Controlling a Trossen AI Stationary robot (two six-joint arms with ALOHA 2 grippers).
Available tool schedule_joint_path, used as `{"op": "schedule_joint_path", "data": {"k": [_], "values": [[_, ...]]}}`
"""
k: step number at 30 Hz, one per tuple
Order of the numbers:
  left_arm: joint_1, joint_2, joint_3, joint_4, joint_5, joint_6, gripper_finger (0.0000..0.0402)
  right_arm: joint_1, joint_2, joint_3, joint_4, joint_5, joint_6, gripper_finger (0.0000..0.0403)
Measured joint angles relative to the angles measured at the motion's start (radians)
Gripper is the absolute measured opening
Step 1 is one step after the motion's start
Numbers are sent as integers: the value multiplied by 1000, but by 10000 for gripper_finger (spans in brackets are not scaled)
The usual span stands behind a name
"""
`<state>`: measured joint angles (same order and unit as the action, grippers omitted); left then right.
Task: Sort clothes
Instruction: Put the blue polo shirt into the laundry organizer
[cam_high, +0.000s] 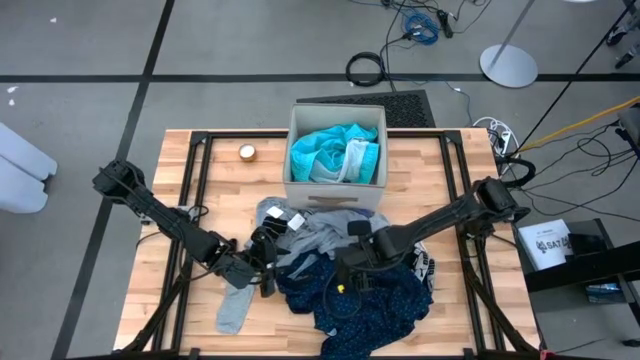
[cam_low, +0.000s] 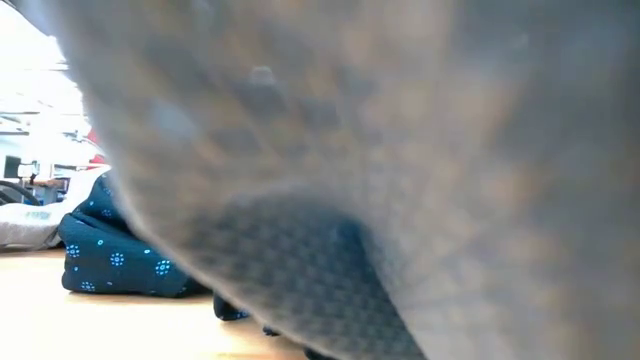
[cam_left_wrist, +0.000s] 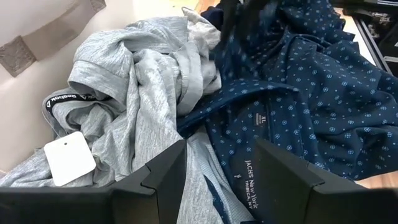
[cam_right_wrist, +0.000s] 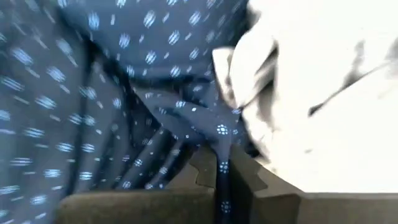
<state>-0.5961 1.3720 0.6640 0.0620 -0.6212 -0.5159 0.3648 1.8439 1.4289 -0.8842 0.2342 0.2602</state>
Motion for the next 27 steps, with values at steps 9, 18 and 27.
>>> {"op": "schedule_joint_path", "data": {"k": [9, 18, 27], "values": [[0, 0, 0, 0, 0, 0, 189, 81, -1, 497, -397, 205, -37, 1], [0, 0, 0, 1, 18, 0, 189, 150, -3, 925, -514, 350, -87, 0], [-20, 15, -4, 107, 98, 4, 189, 124, -97, 893, -563, 455, 49, 0]]}}
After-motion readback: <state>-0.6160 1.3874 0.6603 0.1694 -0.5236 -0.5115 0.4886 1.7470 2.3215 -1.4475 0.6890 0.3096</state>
